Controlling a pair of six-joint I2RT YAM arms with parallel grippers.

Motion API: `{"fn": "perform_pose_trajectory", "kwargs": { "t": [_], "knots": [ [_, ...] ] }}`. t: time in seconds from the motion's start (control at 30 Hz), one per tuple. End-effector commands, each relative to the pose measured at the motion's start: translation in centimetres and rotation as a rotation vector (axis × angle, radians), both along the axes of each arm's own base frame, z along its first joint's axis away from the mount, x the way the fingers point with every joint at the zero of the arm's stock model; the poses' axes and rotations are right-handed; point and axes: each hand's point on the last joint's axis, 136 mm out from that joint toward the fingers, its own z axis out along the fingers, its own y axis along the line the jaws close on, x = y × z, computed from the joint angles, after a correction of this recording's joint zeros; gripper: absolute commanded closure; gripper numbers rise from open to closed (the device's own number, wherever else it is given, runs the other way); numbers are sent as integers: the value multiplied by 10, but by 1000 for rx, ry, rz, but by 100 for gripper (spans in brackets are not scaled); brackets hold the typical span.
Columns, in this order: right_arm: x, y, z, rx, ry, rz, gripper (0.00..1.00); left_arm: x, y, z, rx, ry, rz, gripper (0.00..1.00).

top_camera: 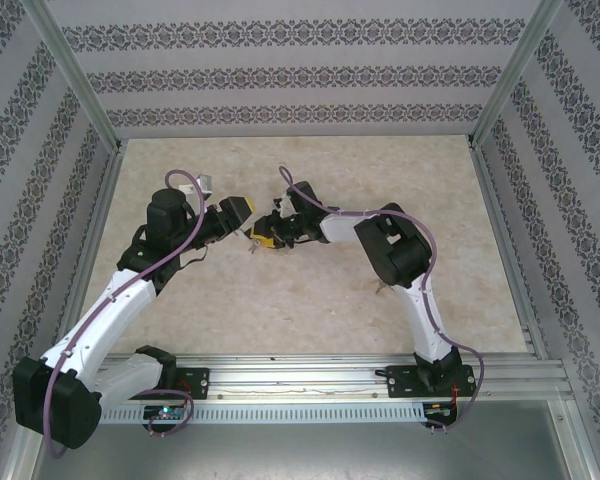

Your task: Unlock with the key

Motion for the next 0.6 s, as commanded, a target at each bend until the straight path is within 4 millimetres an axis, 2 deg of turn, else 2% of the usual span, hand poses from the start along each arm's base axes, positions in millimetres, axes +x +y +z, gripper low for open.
{"fn": "perform_pose_trajectory", "kwargs": {
  "t": [0.0,0.23,0.33,0.43,0.5,0.57],
  "knots": [
    [-10,-30,0,-99,-2,0,65,3,2,10,-17,-50,14,38],
    [-26,-80,7,-227,-67,-1,64,6,2,5,-10,-42,14,36],
    [-31,-97,16,-290,-137,-3,64,9,3,1,-10,-32,22,34],
    [-35,-114,26,-333,-206,-24,64,11,1,-3,-18,-21,24,29],
    [-38,-124,35,-353,-250,-41,64,12,-1,-8,-34,-6,16,19],
    [-39,-134,42,-387,-299,-59,64,14,-8,-13,-59,18,-16,18]
  ]
}}
